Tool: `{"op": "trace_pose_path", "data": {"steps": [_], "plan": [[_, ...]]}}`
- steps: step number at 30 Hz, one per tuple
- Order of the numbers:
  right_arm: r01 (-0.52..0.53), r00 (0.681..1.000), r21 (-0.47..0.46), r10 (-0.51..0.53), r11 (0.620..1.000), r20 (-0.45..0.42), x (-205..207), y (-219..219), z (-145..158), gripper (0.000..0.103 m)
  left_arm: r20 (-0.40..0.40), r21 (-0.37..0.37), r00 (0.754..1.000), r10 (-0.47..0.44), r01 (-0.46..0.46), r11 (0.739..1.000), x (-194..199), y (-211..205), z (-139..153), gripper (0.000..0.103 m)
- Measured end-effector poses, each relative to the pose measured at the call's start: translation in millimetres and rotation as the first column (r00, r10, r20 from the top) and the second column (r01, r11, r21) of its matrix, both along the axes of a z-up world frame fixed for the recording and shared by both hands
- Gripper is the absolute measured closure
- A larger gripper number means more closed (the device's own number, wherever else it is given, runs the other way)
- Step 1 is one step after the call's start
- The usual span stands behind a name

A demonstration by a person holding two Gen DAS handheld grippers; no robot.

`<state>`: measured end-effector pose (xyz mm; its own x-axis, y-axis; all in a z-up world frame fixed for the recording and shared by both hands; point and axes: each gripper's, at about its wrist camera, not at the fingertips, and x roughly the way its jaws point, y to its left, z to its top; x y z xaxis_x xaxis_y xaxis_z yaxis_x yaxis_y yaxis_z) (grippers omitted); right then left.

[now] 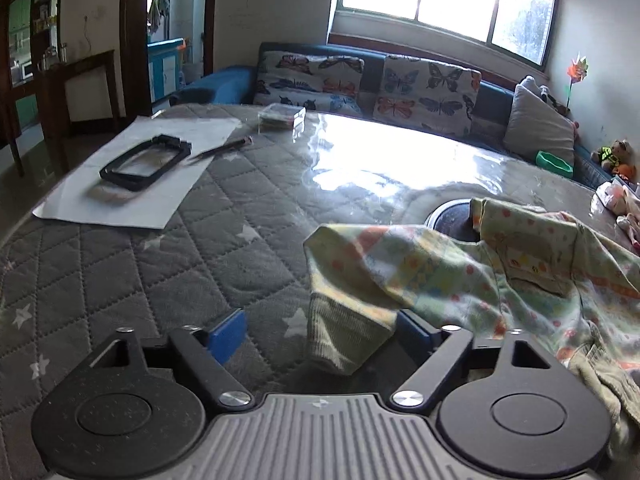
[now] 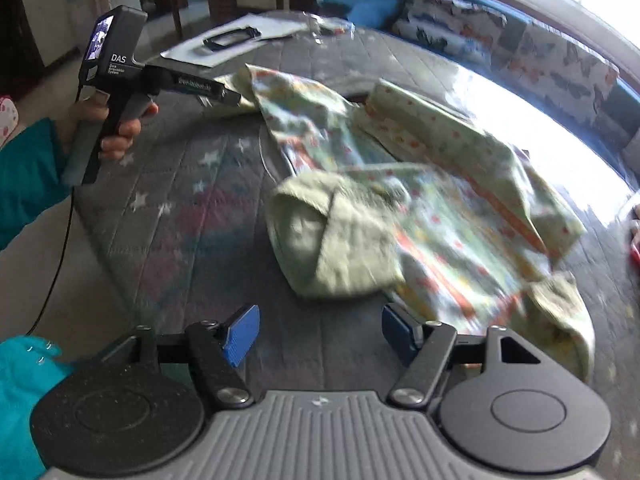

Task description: Fold clothes

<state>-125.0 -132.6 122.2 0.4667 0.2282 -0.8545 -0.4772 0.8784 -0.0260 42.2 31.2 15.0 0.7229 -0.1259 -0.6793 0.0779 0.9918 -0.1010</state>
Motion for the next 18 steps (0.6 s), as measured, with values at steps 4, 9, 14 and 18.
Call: {"op": "trace_pose_path", "data": {"steps": [4, 9, 14, 18], "plan": [[-0.058, 0.996, -0.054, 0.062, 0.997, 0.06, 10, 27, -24, 0.032, -0.012, 0.006, 1.0, -0.016, 0.016, 1.0, -1, 3, -4, 0.025], [-0.056, 0.988, -0.069, 0.065, 0.996, 0.14, 21, 43, -42, 0.035, -0.006, 0.042, 0.999, -0.041, 0.041, 0.998, -3, 2, -7, 0.025], [-0.011, 0.989, -0.048, 0.018, 0.999, 0.146, 33, 46, -52, 0.069, -0.006, 0.061, 0.998, -0.068, 0.068, 0.996, 2, 2, -7, 0.061], [0.014, 0.988, 0.01, -0.015, 1.0, 0.154, 35, 35, -45, 0.092, 0.034, 0.14, 0.996, -0.082, 0.077, 0.987, 2, -3, -4, 0.089]]}}
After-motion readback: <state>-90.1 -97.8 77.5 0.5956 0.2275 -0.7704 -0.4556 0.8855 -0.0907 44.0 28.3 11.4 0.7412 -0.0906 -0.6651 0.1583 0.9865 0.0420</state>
